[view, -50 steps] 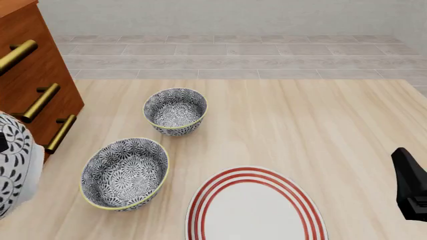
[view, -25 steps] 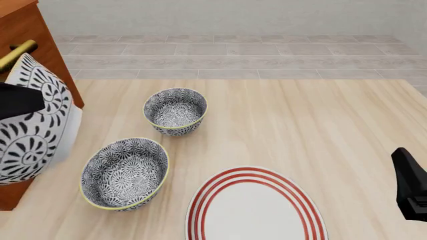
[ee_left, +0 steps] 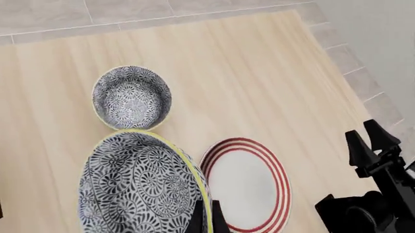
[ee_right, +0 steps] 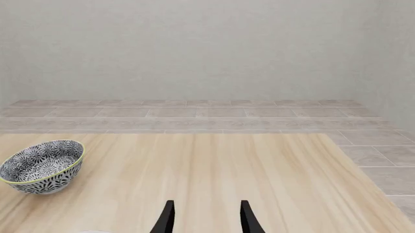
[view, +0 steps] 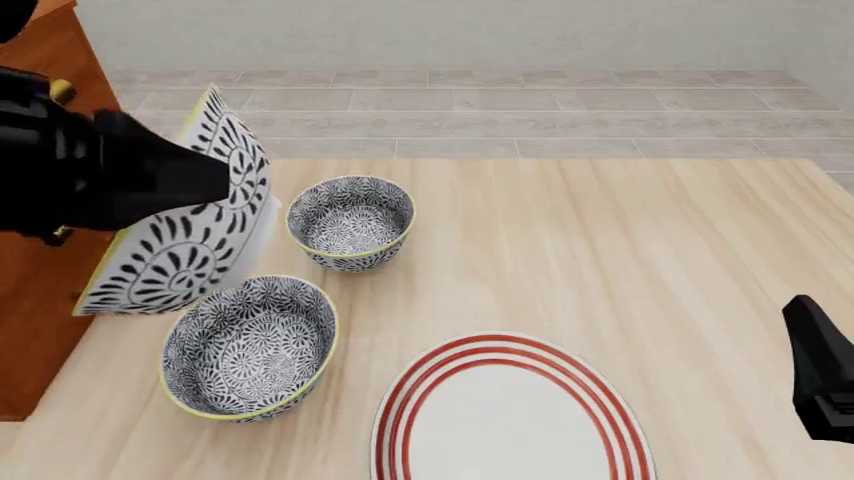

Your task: Put the bowl at the front on the plate.

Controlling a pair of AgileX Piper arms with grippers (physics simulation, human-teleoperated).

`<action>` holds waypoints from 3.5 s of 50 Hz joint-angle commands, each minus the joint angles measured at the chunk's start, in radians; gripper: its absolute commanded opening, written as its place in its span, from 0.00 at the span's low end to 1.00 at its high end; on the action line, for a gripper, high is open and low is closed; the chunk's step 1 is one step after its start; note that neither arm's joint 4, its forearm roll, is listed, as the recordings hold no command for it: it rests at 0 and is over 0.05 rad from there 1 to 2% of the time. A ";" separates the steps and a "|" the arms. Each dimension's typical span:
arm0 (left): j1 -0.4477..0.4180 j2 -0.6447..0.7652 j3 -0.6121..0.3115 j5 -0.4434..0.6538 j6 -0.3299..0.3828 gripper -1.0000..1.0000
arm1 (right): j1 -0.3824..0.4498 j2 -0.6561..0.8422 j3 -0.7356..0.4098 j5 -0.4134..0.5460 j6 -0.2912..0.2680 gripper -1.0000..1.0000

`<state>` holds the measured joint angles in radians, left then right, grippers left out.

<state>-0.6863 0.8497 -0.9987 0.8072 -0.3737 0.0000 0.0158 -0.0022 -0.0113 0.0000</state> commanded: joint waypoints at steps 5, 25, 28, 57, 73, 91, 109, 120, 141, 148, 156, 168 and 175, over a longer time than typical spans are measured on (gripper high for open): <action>-0.095 0.093 -0.015 -0.054 0.075 0.00 | 0.000 -0.004 0.000 0.004 0.000 1.00; -0.224 0.199 -0.004 -0.128 0.155 0.00 | 0.000 -0.004 0.000 0.004 0.000 1.00; -0.253 0.223 0.004 -0.147 0.158 0.00 | 0.000 -0.004 0.000 0.004 0.000 1.00; -0.403 0.398 0.011 -0.284 0.122 0.00 | 0.000 -0.004 0.000 0.004 0.000 1.00; -0.450 0.470 0.045 -0.356 0.096 0.00 | 0.000 -0.004 0.000 0.004 0.000 1.00; -0.481 0.527 0.066 -0.413 0.078 0.00 | 0.000 -0.004 0.000 0.004 0.000 1.00; -0.500 0.582 0.090 -0.474 0.059 0.00 | 0.000 -0.004 0.000 0.004 0.000 1.00; -0.508 0.603 0.105 -0.506 0.041 0.00 | 0.000 -0.004 0.000 0.004 0.000 1.00; -0.515 0.640 0.123 -0.539 0.044 0.00 | 0.000 -0.004 0.000 0.004 0.000 1.00; -0.519 0.648 0.122 -0.543 0.041 0.00 | 0.000 -0.004 0.000 0.004 0.000 1.00; -0.525 0.656 0.123 -0.549 0.038 0.00 | 0.000 -0.004 0.000 0.004 0.000 1.00; -0.517 0.648 0.126 -0.542 0.054 1.00 | 0.000 -0.004 0.000 0.004 0.000 1.00; -0.512 0.640 0.126 -0.539 0.051 1.00 | 0.000 -0.005 0.000 0.004 0.000 1.00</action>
<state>-1.2020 1.4971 -0.8712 0.2630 -0.3274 0.0000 0.0158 -0.0022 -0.0113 0.0000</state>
